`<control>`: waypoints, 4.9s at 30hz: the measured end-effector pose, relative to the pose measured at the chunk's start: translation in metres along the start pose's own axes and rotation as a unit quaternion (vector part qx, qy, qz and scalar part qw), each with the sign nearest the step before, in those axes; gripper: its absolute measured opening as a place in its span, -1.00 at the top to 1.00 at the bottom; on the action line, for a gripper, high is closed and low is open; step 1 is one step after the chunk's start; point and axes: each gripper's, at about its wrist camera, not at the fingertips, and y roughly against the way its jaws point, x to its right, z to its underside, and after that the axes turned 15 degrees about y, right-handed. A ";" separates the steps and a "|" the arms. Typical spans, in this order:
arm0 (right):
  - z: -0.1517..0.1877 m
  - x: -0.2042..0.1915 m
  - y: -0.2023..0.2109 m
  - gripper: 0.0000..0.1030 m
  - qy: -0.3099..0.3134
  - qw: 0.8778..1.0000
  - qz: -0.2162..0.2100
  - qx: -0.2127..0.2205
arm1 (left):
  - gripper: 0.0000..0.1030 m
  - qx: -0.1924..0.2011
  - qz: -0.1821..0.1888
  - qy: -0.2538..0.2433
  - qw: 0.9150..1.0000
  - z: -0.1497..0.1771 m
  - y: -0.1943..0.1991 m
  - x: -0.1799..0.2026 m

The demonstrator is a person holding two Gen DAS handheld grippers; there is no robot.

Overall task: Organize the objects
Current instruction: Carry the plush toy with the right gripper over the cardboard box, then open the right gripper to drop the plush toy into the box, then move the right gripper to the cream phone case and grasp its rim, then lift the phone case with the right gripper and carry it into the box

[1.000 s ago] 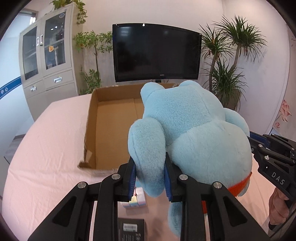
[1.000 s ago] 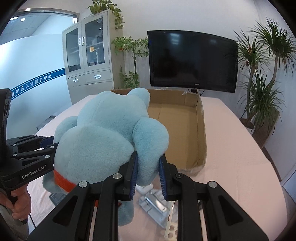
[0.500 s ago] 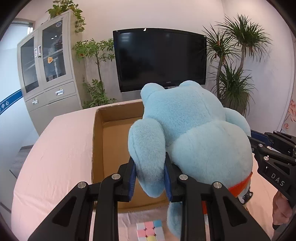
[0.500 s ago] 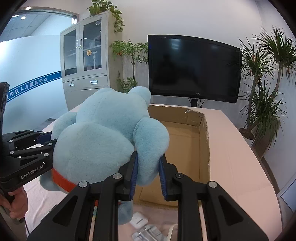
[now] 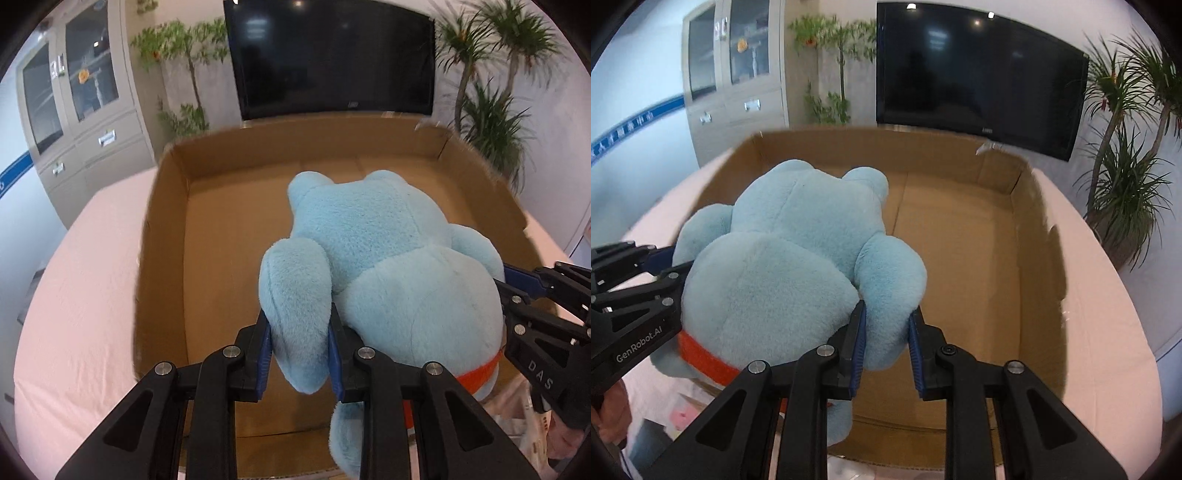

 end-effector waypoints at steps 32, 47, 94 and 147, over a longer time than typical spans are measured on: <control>0.135 0.040 0.169 -0.43 -0.060 0.998 -0.017 0.015 | -0.57 -0.058 0.128 0.020 0.990 0.137 0.125 0.044; 0.252 0.046 0.115 0.34 -0.171 0.980 -0.081 -0.055 | -0.57 -0.166 0.154 -0.023 0.974 0.216 0.076 0.121; 0.275 -0.067 0.142 0.33 -0.006 0.986 -0.166 0.009 | 0.63 -0.205 0.170 0.033 0.963 0.282 0.091 0.019; 0.154 -0.029 0.186 0.93 -0.010 0.996 -0.081 0.045 | 0.67 -0.045 0.199 -0.046 0.978 0.159 0.163 0.063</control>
